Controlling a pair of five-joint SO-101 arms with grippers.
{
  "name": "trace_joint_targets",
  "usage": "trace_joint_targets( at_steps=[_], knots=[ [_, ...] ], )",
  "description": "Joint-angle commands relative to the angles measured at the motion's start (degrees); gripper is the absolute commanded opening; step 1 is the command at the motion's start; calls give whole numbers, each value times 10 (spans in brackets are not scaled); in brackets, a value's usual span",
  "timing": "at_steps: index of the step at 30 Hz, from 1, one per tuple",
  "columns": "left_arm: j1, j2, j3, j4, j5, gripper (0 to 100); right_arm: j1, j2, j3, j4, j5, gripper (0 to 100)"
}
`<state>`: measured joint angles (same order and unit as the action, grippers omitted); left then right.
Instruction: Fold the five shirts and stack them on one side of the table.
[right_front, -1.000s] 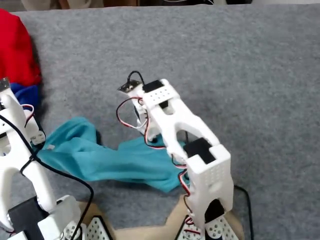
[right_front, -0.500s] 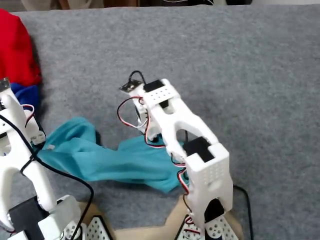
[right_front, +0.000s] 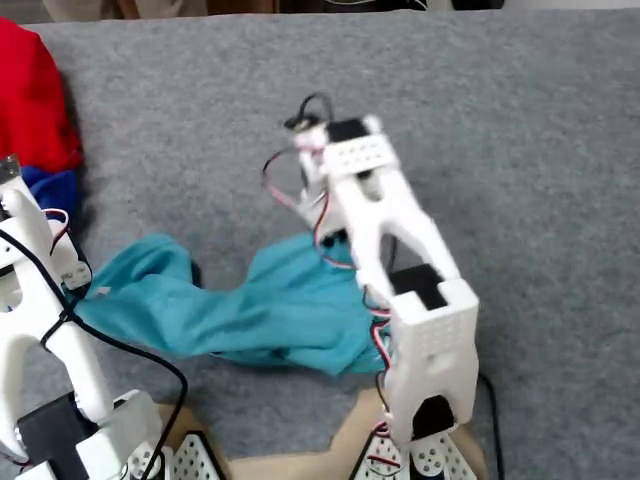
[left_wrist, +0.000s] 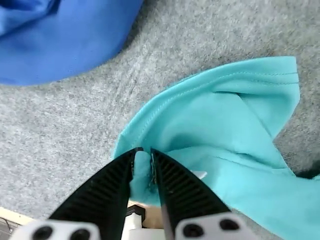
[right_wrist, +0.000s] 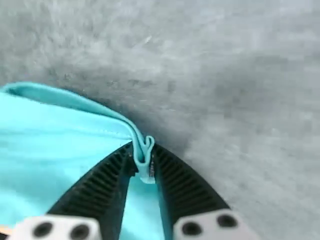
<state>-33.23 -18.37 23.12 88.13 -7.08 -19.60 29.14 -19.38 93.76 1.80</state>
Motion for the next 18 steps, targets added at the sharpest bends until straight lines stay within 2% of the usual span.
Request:
trace_joint_targets(
  at_steps=[1, 7, 10, 18],
  knots=[
    [21, -7, -17, -13, -4, 19, 32, -7, -171, 73, -3, 5],
    [83, -5, -122, -9, 10, 19, 48, -52, -326, 85, 25, 5],
    [105, -5, -195, -8, 34, 19, 49, -98, -354, 84, 45, 5],
    [154, -10, -345, 7, 39, 19, 81, -251, -407, 83, 53, 5]
  ],
)
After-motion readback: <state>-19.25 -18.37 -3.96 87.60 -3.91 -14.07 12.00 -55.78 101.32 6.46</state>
